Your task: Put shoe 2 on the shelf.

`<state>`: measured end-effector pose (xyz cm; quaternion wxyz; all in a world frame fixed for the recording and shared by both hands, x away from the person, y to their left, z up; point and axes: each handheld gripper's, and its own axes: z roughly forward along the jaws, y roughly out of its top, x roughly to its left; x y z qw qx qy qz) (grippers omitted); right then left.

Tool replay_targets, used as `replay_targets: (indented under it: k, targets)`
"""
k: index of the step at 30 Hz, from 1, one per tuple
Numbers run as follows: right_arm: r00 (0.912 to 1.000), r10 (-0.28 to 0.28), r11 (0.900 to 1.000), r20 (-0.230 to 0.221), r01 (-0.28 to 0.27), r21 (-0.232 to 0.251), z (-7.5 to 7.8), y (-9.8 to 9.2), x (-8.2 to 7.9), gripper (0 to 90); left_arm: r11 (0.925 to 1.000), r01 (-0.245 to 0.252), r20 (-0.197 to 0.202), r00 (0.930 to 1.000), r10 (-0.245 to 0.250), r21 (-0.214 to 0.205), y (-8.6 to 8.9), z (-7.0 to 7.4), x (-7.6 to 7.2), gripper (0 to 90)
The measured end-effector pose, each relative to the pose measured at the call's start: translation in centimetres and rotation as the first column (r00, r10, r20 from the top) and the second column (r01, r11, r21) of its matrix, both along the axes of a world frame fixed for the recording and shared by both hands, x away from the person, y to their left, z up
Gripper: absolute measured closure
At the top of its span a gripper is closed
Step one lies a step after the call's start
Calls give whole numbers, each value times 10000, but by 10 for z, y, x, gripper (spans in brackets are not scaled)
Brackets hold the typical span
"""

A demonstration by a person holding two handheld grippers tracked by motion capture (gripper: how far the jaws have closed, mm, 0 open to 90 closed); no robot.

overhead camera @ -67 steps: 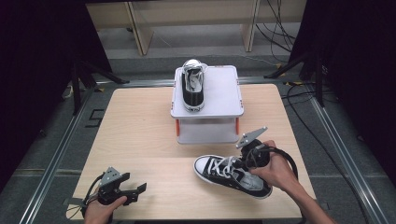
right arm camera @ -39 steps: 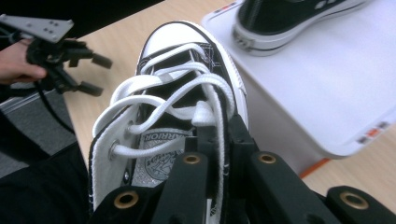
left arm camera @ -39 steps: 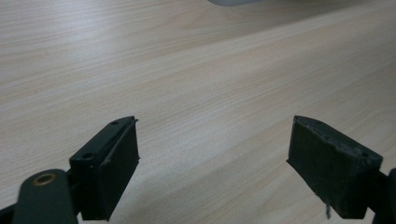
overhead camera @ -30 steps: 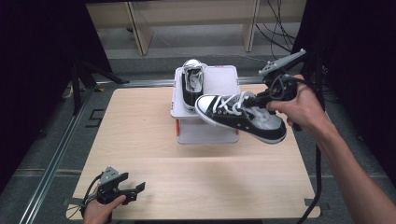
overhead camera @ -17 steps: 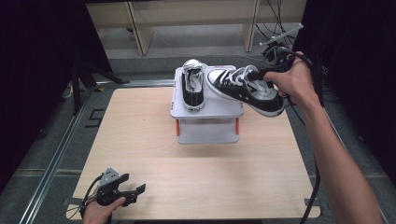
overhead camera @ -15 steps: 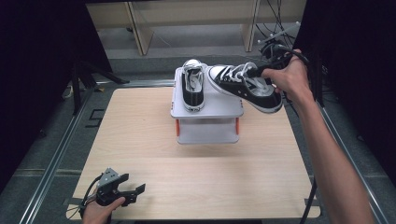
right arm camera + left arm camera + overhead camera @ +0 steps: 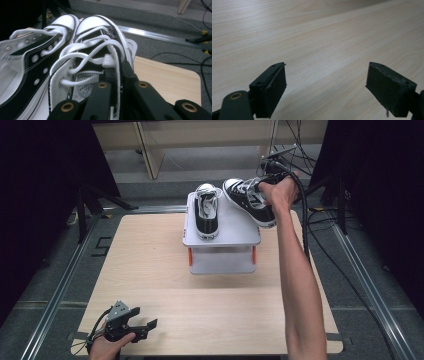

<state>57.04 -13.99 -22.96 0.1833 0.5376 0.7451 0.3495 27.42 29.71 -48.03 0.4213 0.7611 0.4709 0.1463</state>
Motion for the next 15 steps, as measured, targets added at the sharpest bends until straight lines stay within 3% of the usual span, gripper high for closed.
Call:
replay_targets:
  k: [4,6,8,9,10,15]
  targets:
    - [9989,-465,9988,110,467,-152,-6,9,10,881,9998,193,-41,9998,-193,-37,-3,0,-1,155]
    - [9975,-703,9974,-46,702,-171,-10,16,14,881,9996,290,-26,9996,-290,-51,-5,0,-2,155]
    - [9977,-676,9975,-95,674,-207,-14,18,17,881,9993,372,-16,9993,-372,60,-5,1,-2,155]
    - [9979,-641,9976,-121,638,-251,-16,20,19,880,9992,363,-1,9993,-363,-140,-7,1,-3,155]
    - [9978,-639,9979,-199,636,-143,-17,24,19,880,9993,387,-10,9993,-387,17,-7,1,-3,155]
    - [9976,-636,9966,-257,622,-548,-20,37,16,876,9991,420,-49,9991,-419,70,-7,0,-3,155]
